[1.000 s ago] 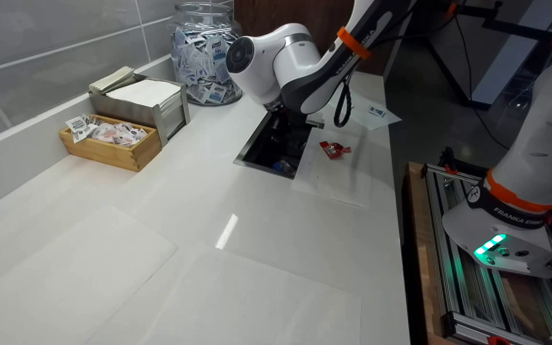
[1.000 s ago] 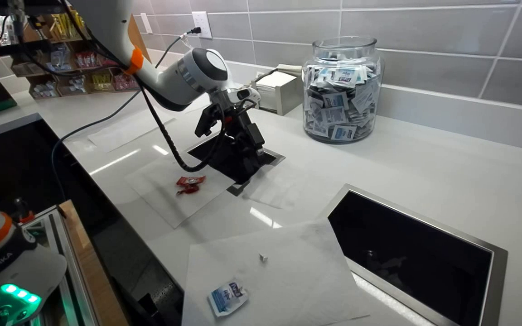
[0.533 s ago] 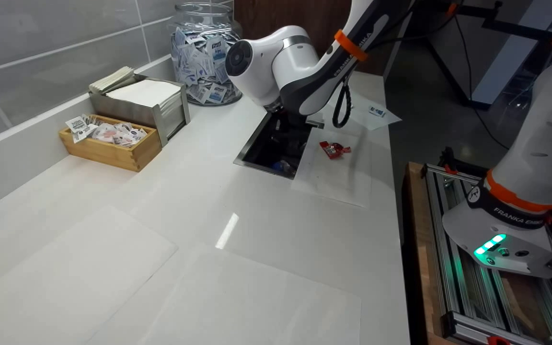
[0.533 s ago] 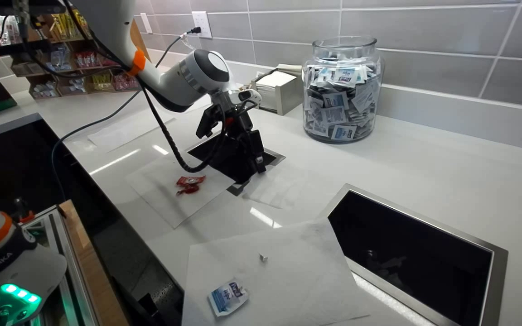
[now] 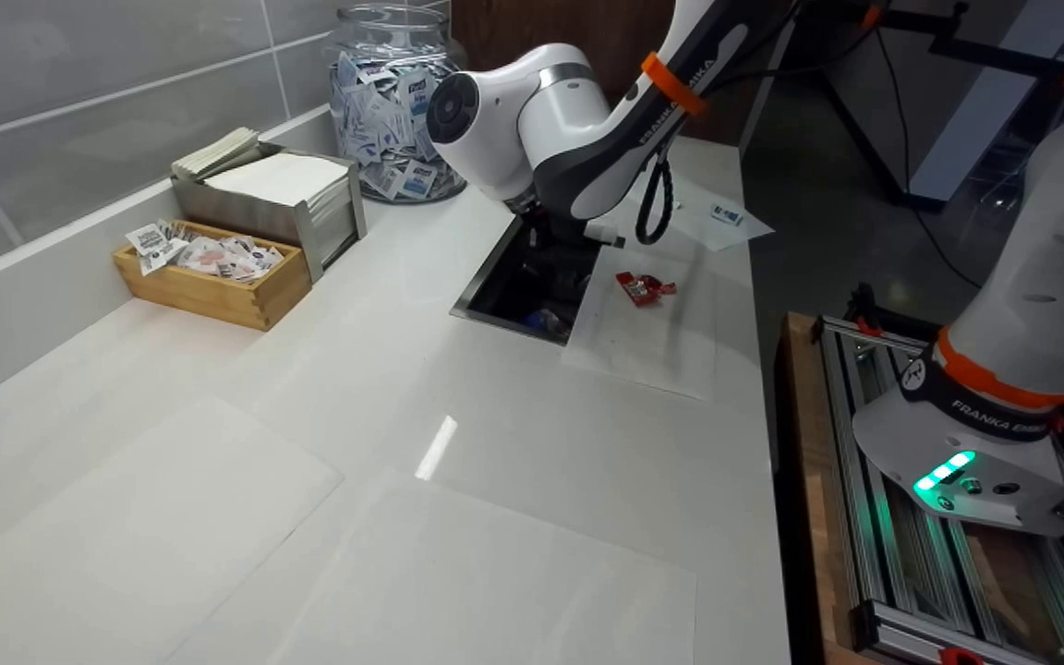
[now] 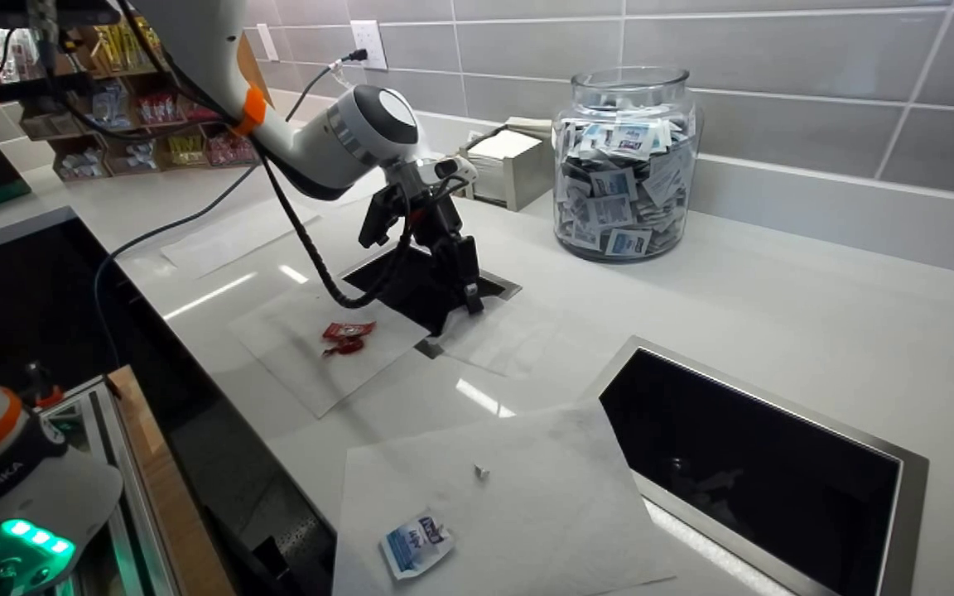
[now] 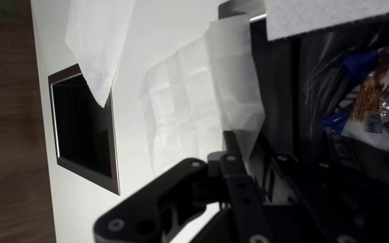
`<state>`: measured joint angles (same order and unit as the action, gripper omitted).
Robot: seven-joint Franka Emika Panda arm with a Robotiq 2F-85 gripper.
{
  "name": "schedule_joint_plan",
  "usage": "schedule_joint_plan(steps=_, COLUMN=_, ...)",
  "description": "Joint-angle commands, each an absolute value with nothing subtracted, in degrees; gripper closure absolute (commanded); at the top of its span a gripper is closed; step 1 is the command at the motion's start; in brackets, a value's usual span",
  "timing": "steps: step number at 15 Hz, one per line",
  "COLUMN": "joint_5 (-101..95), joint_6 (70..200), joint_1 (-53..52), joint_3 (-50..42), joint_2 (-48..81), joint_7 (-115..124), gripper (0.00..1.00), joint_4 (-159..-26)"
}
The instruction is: Fold the square white tissue in half
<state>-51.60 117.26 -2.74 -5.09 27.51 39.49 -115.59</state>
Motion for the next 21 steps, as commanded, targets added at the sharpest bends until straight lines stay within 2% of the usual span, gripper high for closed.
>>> schedule_joint_plan(steps=1, joint_5=-52.83, joint_6=116.66, joint_1=-2.89, joint_3=-5.85, joint_2=26.86, joint_7=40.64, gripper=0.83, joint_4=-115.88)
schedule_joint_plan(steps=3, joint_5=-52.77, joint_6=117.27, joint_1=-2.45, joint_3=-6.05, joint_2=25.93, joint_7=40.89, gripper=0.86, joint_4=-116.63)
schedule_joint_plan(steps=6, joint_5=-52.74, joint_6=118.72, joint_1=-1.4, joint_3=-6.52, joint_2=24.01, joint_7=41.43, gripper=1.0, joint_4=-118.11)
schedule_joint_plan(steps=13, joint_5=-51.28, joint_6=129.25, joint_1=3.75, joint_3=-8.27, joint_2=19.14, joint_7=39.9, gripper=1.0, joint_4=-122.09)
schedule_joint_plan(steps=21, joint_5=-43.43, joint_6=148.56, joint_1=7.71, joint_3=-8.41, joint_2=16.12, joint_7=32.94, gripper=1.0, joint_4=-126.11)
